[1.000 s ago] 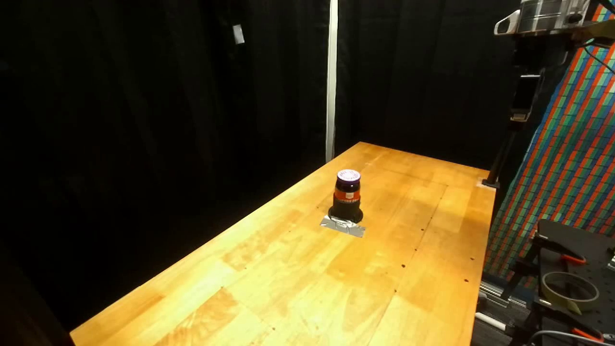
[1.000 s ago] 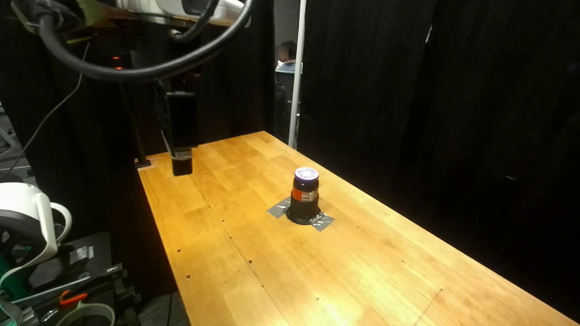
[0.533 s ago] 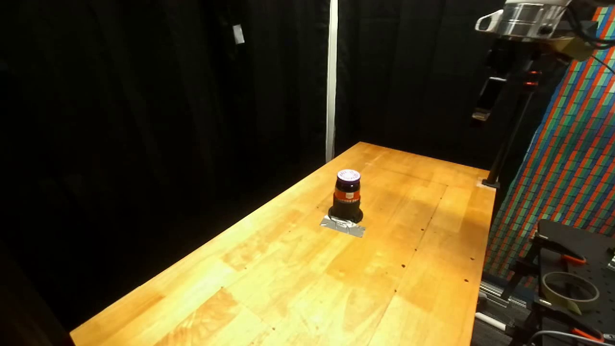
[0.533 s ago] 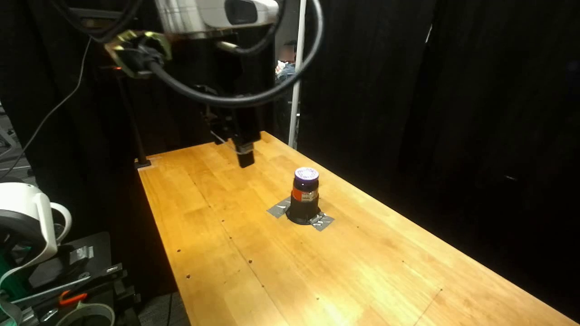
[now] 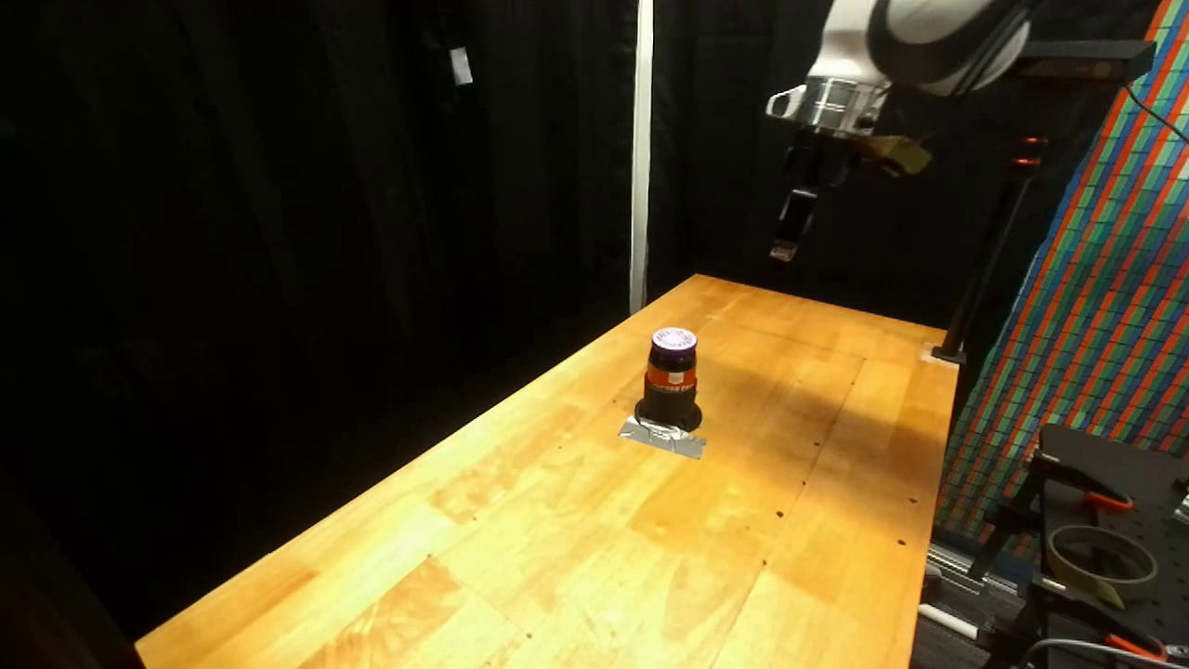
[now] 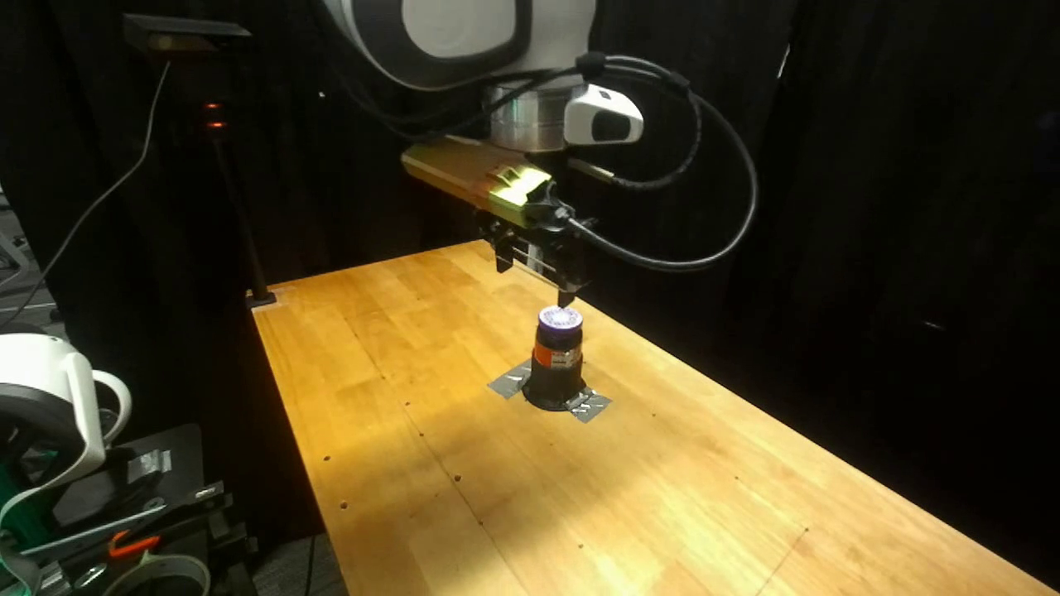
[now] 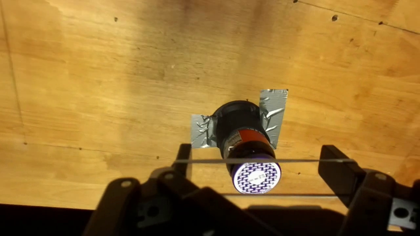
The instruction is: Put the elastic around the bottle on the table
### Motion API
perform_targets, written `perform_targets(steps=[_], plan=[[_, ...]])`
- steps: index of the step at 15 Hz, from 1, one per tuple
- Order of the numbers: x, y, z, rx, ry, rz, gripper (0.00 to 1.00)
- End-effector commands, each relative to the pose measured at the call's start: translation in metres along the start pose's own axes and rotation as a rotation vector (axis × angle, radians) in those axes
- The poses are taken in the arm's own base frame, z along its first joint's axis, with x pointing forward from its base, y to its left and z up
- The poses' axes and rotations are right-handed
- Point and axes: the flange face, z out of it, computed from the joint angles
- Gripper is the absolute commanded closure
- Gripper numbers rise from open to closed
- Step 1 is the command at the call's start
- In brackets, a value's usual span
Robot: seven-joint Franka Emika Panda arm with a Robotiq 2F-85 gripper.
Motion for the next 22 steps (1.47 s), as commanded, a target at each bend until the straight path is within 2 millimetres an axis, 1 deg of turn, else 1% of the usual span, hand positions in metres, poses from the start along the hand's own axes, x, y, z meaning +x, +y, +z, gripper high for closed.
perform_targets(steps=[1, 3, 7, 11, 13, 16, 18, 22], plan=[[0.061, -0.004, 0.029, 0.089, -0.065, -0.069, 0.0], [0.085, -0.008, 0.049, 0.094, -0.115, -0.076, 0.0], [0.125, -0.011, 0.092, 0.105, -0.189, -0.097, 0.0], [0.159, -0.008, 0.123, 0.061, -0.224, -0.096, 0.0], [0.174, -0.007, 0.134, 0.041, -0.224, -0.092, 0.0], [0.186, -0.006, 0.147, 0.04, -0.26, -0.095, 0.0], [0.188, -0.008, 0.156, 0.065, -0.308, -0.093, 0.0], [0.19, -0.016, 0.164, 0.083, -0.404, -0.086, 0.0]])
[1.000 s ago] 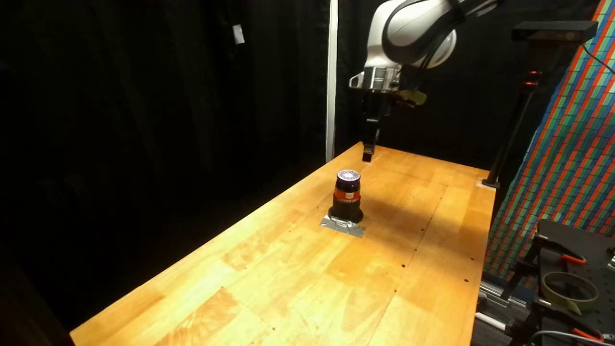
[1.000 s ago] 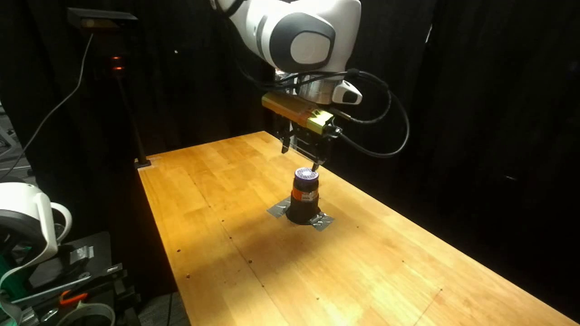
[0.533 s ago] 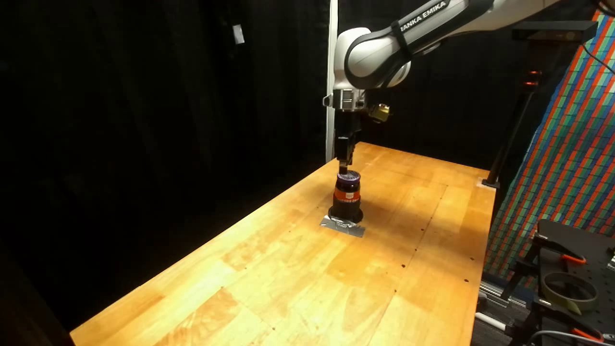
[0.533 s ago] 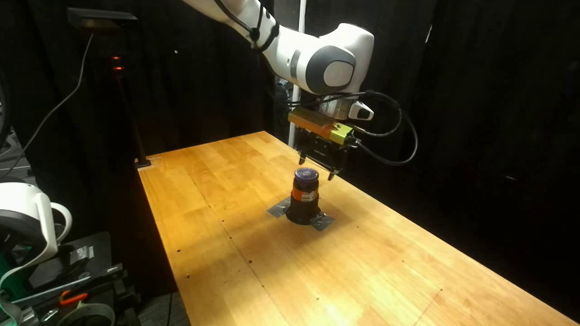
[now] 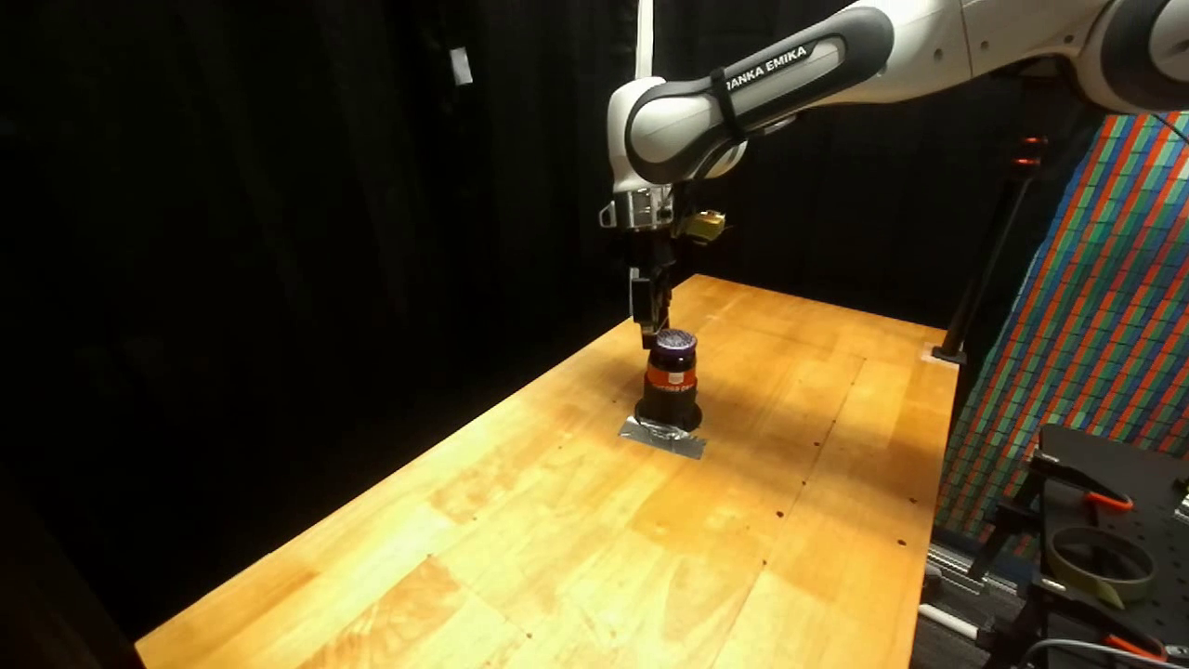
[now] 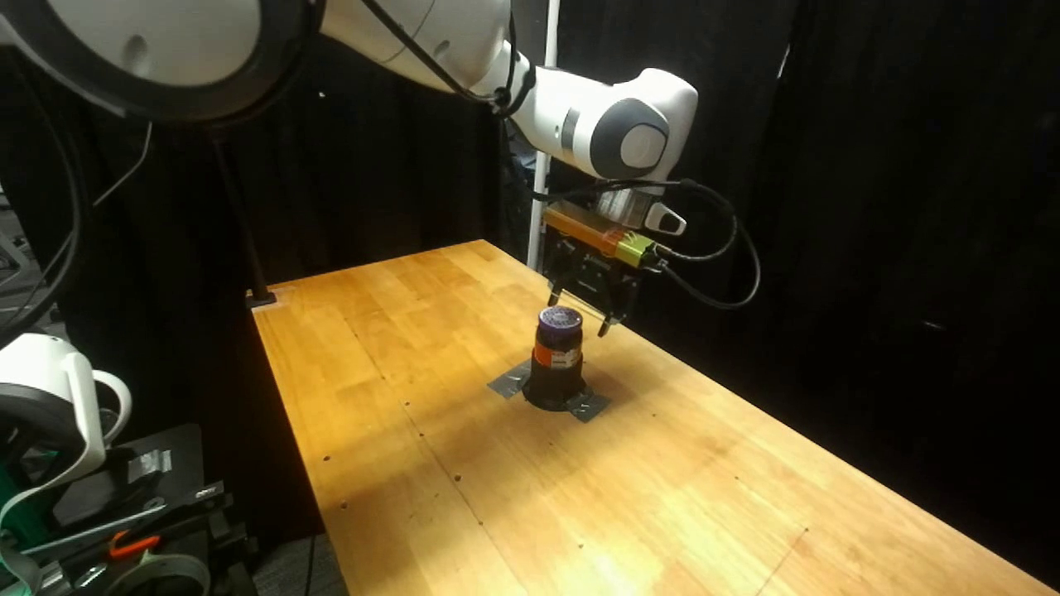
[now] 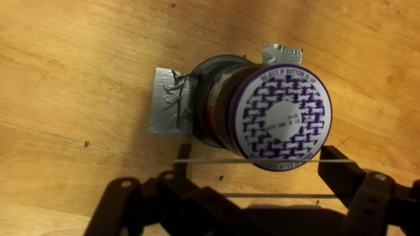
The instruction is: Put the elastic around the bottle on the table
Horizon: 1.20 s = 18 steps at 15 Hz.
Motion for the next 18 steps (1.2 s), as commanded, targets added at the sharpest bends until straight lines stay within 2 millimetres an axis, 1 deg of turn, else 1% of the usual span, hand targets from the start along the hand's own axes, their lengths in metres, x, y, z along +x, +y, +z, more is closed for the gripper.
perform_targets(steps=[1, 5, 7, 9, 14, 18], plan=[[0.014, -0.008, 0.005, 0.003, -0.061, 0.014, 0.0], [0.019, -0.018, 0.019, -0.01, -0.107, 0.03, 0.0], [0.017, -0.022, 0.024, -0.031, -0.144, 0.056, 0.0], [0.013, -0.025, 0.024, -0.071, -0.169, 0.086, 0.0], [-0.003, -0.031, 0.02, -0.168, -0.221, 0.176, 0.0], [-0.026, -0.035, 0.017, -0.166, -0.229, 0.18, 0.0]])
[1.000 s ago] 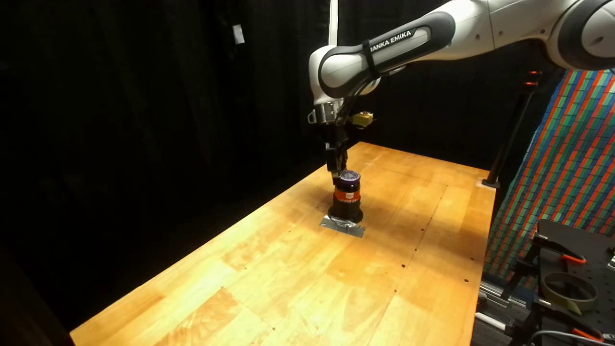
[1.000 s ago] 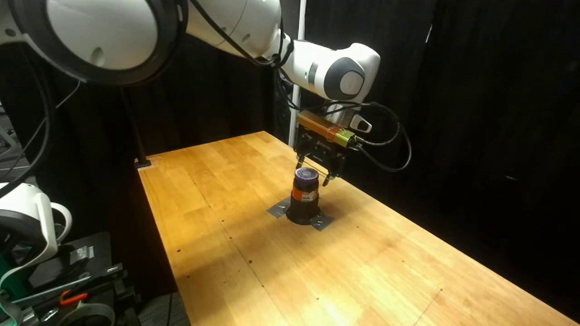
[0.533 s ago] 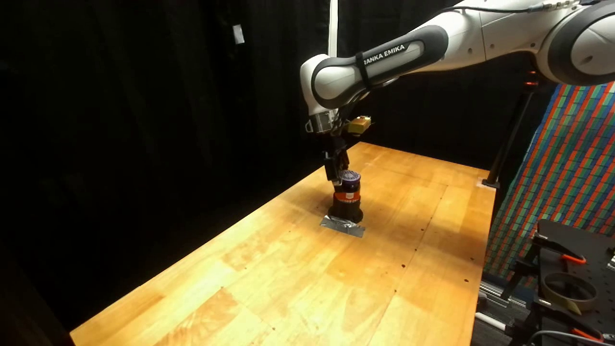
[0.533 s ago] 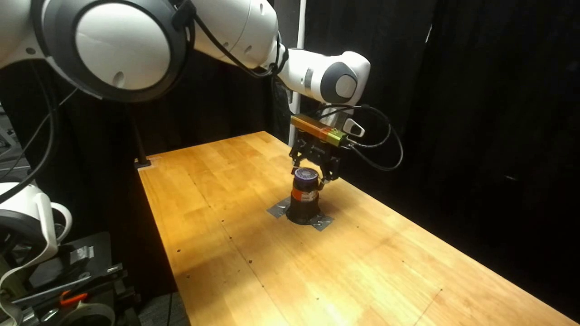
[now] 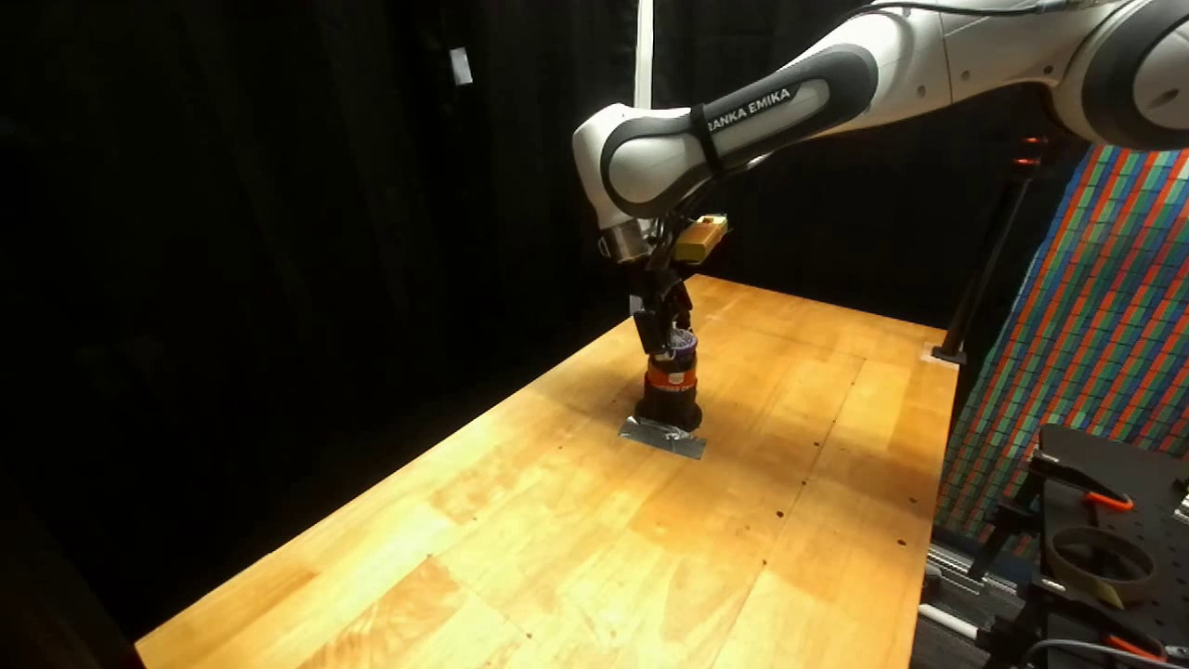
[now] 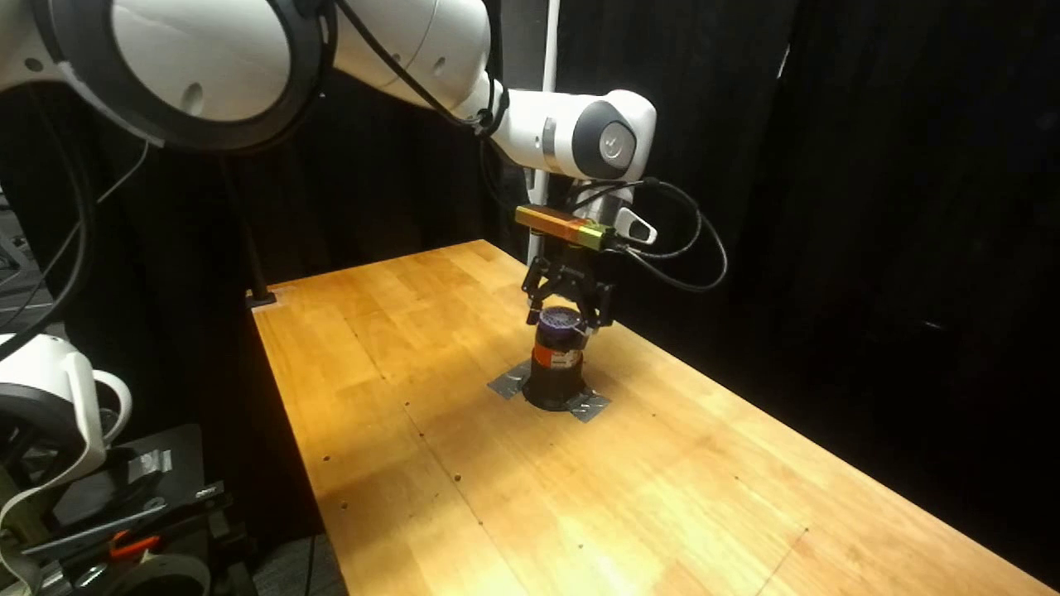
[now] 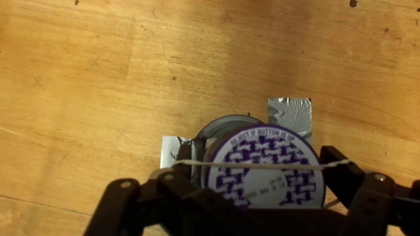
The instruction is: Put the elastic around the bottle on the table
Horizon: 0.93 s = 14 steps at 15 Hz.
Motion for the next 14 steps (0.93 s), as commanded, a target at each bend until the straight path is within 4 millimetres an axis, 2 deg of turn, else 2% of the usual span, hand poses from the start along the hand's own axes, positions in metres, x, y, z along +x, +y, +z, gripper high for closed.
perform_targets(steps=[1, 8, 14], plan=[[-0.035, 0.002, -0.004, -0.017, -0.019, 0.024, 0.0], [-0.074, 0.002, 0.009, 0.002, 0.061, 0.006, 0.0], [-0.095, -0.003, 0.032, -0.024, 0.295, 0.006, 0.0]])
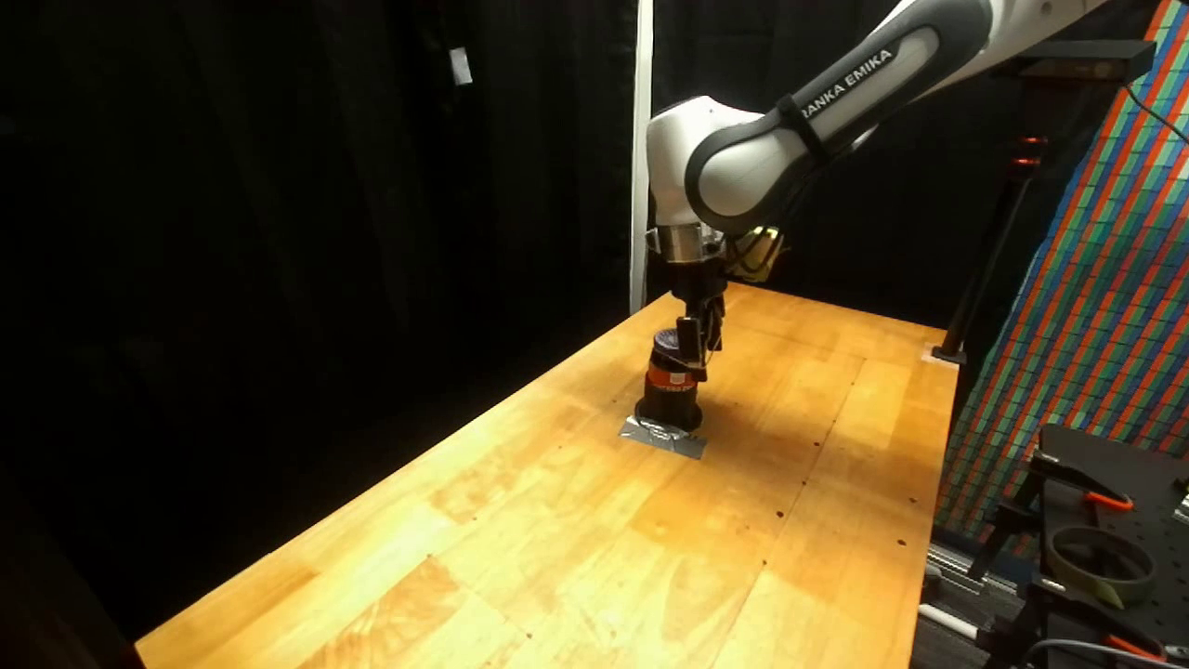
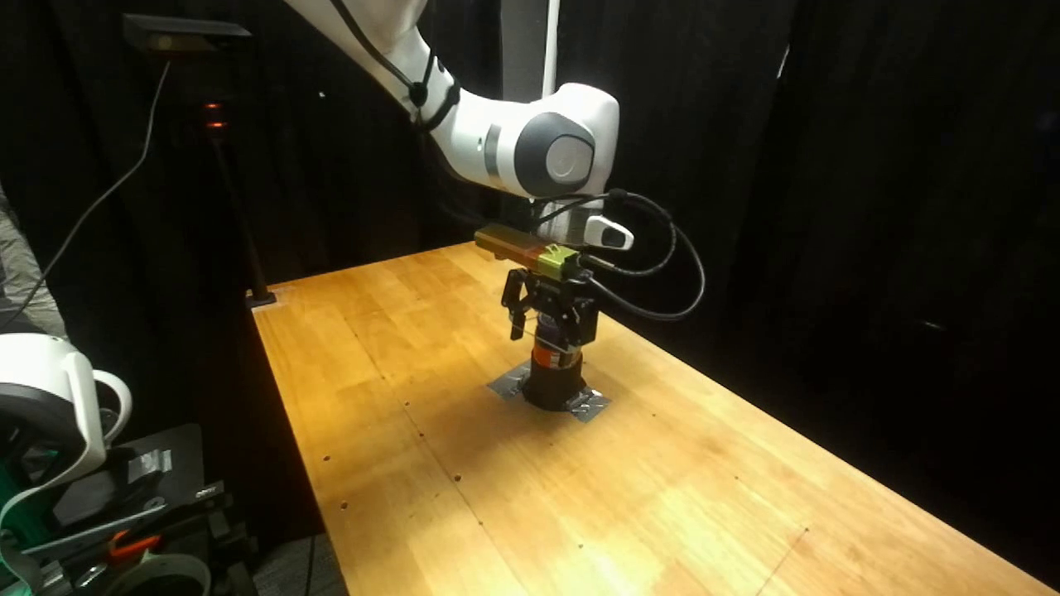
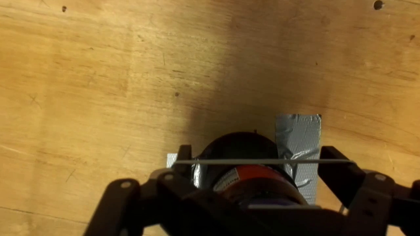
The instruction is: Put the elastic around the bottle on the table
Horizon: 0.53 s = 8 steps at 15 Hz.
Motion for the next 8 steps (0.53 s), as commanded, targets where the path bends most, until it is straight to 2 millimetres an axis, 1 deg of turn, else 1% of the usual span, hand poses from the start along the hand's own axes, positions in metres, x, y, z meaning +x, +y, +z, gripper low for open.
perform_targets(steps=[1, 2, 4, 5, 8], plan=[[-0.037, -0.005, 0.005, -0.019, 0.133, -0.005, 0.1], [-0.044, -0.006, 0.01, -0.019, 0.173, -0.011, 0.28], [-0.059, -0.008, 0.018, -0.022, 0.269, -0.008, 0.42], [-0.068, -0.009, 0.021, -0.024, 0.314, -0.005, 0.51], [-0.099, -0.011, 0.029, -0.038, 0.465, 0.002, 0.73]])
